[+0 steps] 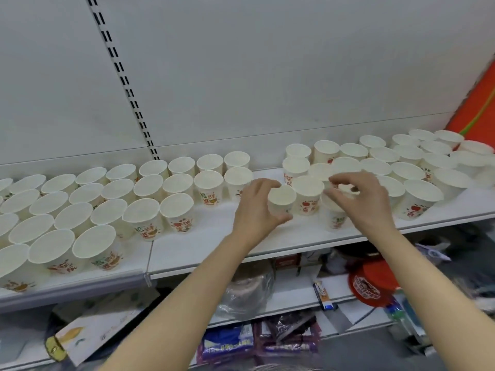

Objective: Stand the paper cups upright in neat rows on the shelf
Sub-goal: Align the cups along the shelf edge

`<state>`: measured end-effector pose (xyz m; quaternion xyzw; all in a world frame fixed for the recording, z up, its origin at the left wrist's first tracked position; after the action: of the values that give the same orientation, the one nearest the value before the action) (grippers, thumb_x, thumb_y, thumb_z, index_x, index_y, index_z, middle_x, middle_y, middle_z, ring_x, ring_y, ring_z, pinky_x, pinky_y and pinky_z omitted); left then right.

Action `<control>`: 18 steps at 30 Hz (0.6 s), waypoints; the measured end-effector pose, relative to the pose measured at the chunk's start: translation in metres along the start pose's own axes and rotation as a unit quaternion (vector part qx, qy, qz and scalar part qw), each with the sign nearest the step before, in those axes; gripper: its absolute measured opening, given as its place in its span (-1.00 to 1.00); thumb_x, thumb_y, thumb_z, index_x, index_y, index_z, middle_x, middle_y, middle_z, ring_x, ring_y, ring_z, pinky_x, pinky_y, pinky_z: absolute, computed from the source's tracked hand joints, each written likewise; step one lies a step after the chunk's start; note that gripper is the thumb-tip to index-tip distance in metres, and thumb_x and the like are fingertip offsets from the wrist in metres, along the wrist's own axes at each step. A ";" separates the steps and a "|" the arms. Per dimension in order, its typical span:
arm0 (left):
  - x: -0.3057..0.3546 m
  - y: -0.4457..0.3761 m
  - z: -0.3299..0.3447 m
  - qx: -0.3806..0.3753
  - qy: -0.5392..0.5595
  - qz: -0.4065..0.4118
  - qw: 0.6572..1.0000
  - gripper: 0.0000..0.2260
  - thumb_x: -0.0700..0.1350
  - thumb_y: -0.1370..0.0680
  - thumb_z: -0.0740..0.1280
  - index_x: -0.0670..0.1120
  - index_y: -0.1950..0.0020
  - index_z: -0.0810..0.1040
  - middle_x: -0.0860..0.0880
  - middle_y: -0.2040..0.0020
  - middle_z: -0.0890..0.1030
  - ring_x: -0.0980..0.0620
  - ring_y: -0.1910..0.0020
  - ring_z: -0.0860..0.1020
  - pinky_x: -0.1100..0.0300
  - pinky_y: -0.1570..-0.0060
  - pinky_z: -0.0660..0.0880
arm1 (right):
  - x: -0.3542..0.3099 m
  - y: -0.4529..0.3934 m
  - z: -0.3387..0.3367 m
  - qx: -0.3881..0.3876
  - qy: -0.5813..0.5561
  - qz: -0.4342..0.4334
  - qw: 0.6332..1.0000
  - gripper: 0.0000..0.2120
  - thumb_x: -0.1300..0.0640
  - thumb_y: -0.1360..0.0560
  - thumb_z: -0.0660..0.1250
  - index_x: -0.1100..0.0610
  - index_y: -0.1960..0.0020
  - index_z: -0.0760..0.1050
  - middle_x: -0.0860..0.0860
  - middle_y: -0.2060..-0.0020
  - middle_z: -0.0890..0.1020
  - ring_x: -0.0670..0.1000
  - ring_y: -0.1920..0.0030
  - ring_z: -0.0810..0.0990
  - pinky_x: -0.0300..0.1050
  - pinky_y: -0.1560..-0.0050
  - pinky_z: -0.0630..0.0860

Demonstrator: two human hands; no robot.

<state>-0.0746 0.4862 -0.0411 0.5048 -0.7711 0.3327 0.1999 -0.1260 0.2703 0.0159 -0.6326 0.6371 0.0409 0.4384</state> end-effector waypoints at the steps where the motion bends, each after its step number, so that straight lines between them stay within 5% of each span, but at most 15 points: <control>1: -0.002 0.001 0.004 0.011 -0.006 -0.006 1.000 -0.46 0.03 -0.30 0.58 0.04 -0.22 0.49 0.04 -0.33 0.40 0.01 -0.33 0.36 0.18 -0.26 0.33 | 0.005 0.009 -0.005 0.012 0.009 -0.003 1.000 -0.79 0.08 -0.38 0.51 0.08 0.01 0.63 -0.10 0.08 0.62 -0.07 -0.08 0.47 -0.19 -0.10 0.35; 7: -0.018 -0.005 -0.001 0.021 0.032 -0.046 0.998 -0.84 0.03 -0.41 0.53 -0.01 0.15 0.64 0.02 -0.28 0.46 0.06 -0.24 0.46 0.18 -0.13 0.49 | 0.036 0.032 0.001 -0.008 0.027 -0.003 1.000 -0.76 0.05 -0.32 0.55 0.05 0.05 0.62 -0.05 0.05 0.63 0.05 -0.08 0.53 0.07 -0.25 0.38; 10: -0.025 0.005 -0.025 0.056 0.125 -0.084 0.987 -0.83 0.00 -0.39 0.56 -0.07 0.18 0.68 0.07 -0.16 0.52 0.14 -0.14 0.52 0.46 0.03 0.43 | 0.053 0.038 0.009 -0.022 0.012 0.049 0.999 -0.78 0.13 -0.30 0.57 0.05 0.09 0.63 -0.04 -0.06 0.55 0.00 -0.17 0.45 -0.23 -0.19 0.29; 14: -0.034 0.027 -0.052 0.068 0.238 -0.134 0.960 -0.73 0.02 -0.36 0.57 -0.16 0.29 0.63 0.17 0.10 0.67 0.10 0.05 0.63 0.08 -0.05 0.52 | 0.057 0.041 0.012 -0.011 -0.006 0.073 0.997 -0.82 0.18 -0.30 0.56 0.13 0.14 0.61 0.00 -0.16 0.48 -0.08 -0.16 0.42 -0.20 -0.14 0.38; 18: -0.041 0.051 -0.071 0.042 0.316 -0.161 0.934 -0.66 0.03 -0.37 0.55 -0.26 0.20 0.65 0.18 0.01 0.70 0.20 0.01 0.64 0.02 -0.19 0.53 | 0.037 0.043 0.010 0.002 -0.005 0.063 0.998 -0.86 0.14 -0.33 0.55 0.13 0.19 0.60 0.00 -0.12 0.51 -0.09 -0.10 0.44 -0.13 -0.11 0.43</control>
<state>-0.1059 0.5777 -0.0337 0.4988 -0.5616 0.4705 0.4631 -0.1500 0.2558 -0.0343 -0.5901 0.6736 0.0708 0.4393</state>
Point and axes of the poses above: each hand's wrist, its own y-axis away from the middle knuckle, its own z-axis out of the palm, x = y × z, the point moved 10 cm from there along -y, towards the middle knuckle
